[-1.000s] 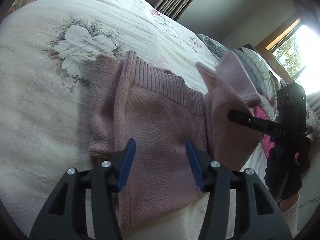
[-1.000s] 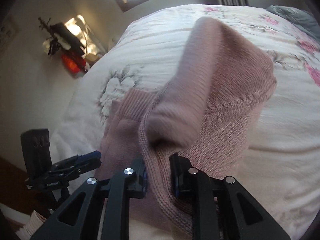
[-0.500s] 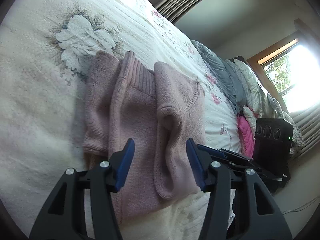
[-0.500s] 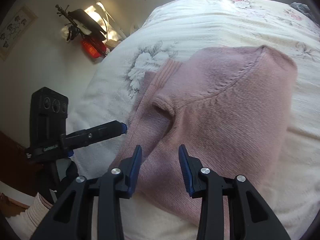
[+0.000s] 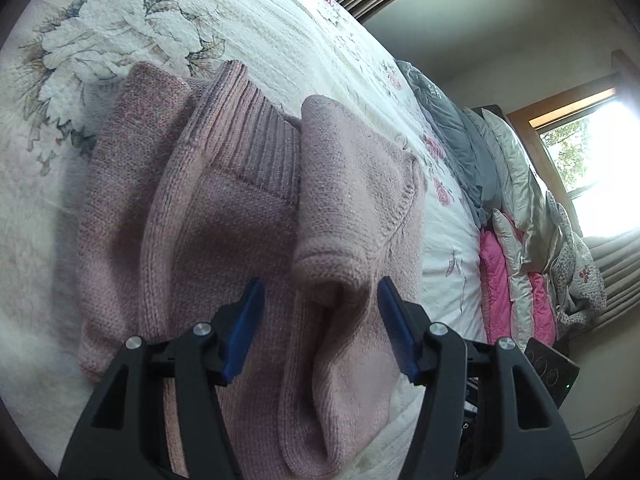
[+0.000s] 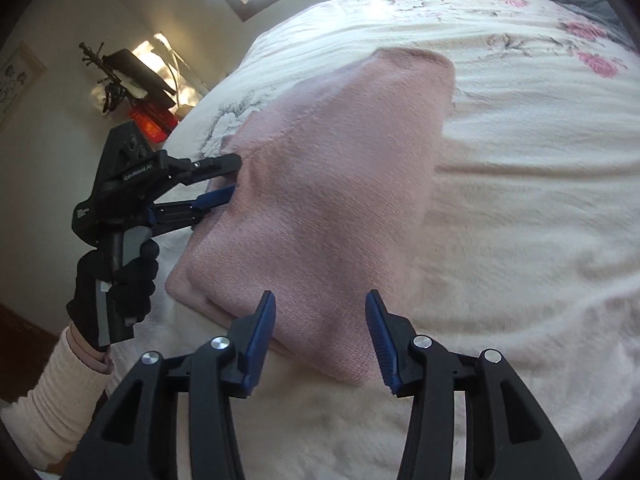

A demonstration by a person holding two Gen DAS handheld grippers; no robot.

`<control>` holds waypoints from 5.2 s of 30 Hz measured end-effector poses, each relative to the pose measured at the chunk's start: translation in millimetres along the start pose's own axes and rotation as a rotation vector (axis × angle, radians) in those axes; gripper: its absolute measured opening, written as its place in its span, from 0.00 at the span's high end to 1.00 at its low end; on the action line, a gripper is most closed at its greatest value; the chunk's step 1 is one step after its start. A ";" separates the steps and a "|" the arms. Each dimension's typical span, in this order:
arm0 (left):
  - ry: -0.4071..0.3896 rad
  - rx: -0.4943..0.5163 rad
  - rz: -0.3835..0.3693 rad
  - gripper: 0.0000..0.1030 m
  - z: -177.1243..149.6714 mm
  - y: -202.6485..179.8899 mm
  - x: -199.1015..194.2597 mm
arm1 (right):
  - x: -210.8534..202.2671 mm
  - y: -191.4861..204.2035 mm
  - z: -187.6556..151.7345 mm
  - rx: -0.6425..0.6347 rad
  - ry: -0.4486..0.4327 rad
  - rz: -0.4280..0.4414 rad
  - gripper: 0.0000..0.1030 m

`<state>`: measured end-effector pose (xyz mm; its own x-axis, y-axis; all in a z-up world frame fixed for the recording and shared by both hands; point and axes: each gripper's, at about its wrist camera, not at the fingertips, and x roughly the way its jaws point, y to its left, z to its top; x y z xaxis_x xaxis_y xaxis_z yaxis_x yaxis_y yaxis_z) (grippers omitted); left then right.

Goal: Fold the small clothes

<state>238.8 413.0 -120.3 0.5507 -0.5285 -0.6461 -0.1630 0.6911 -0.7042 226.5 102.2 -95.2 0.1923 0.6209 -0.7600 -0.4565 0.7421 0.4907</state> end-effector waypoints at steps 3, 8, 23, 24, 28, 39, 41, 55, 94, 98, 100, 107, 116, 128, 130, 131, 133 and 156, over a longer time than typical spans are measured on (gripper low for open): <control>-0.007 -0.002 -0.011 0.43 5.3 -4.1 6.3 | 6.7 -20.0 -11.4 0.054 0.010 -0.001 0.53; 0.028 -0.019 -0.033 0.43 10.5 -7.0 22.4 | 19.2 -44.1 -27.6 0.125 0.023 0.021 0.53; -0.094 0.031 -0.087 0.81 -5.5 -40.4 -11.5 | 6.9 -52.2 -38.8 0.160 -0.017 0.046 0.52; -0.106 0.033 -0.095 0.81 -6.8 -41.3 -20.2 | 4.8 -50.7 -37.8 0.157 -0.021 0.050 0.52; -0.141 0.018 -0.119 0.81 -8.0 -36.5 -56.9 | -1.0 -41.0 -34.9 0.135 -0.034 0.061 0.51; -0.117 -0.099 -0.031 0.81 1.9 46.7 -80.4 | 16.8 7.0 -28.8 0.047 -0.013 0.130 0.47; -0.085 -0.111 -0.027 0.80 -5.8 59.5 -66.4 | 25.7 15.2 -27.9 0.039 0.003 0.135 0.47; -0.083 0.076 0.028 0.53 -54.7 22.4 -99.3 | 52.1 20.0 -31.1 0.057 0.056 0.137 0.63; -0.124 -0.016 0.254 0.90 58.9 51.7 -64.5 | 58.3 73.8 111.9 -0.156 -0.014 -0.167 0.49; -0.104 -0.005 0.300 0.89 54.4 63.8 -52.7 | 70.8 64.2 108.4 -0.148 0.000 -0.186 0.36; -0.093 0.023 0.303 0.89 54.6 59.1 -55.3 | 72.0 63.0 107.5 -0.143 0.001 -0.188 0.35; -0.090 0.080 0.242 0.46 31.7 43.5 -96.9 | 46.0 57.8 101.6 -0.090 -0.008 -0.107 0.35; -0.004 0.007 0.041 0.28 4.3 80.1 -91.9 | 29.8 12.5 66.8 0.062 0.009 0.075 0.24; 0.122 0.018 -0.097 0.28 21.2 65.4 -20.1 | 80.8 -21.6 60.6 0.229 0.056 0.296 0.17; 0.127 0.029 -0.096 0.29 22.3 58.3 -10.4 | 89.2 -20.7 62.6 0.244 0.060 0.315 0.13; 0.126 0.037 -0.089 0.30 21.7 55.9 -7.9 | 94.2 -19.9 64.3 0.252 0.063 0.333 0.13; 0.119 0.036 -0.089 0.39 21.0 56.6 -7.8 | 104.5 -18.6 67.3 0.275 0.074 0.349 0.11; 0.091 0.103 -0.413 0.59 -69.6 -77.7 -3.8 | -75.2 -19.3 26.2 0.148 -0.073 0.255 0.45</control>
<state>192.4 327.0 -83.7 0.4776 -0.8088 -0.3432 0.1405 0.4559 -0.8788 243.7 47.8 -36.4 0.1526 0.8045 -0.5740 -0.3678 0.5853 0.7226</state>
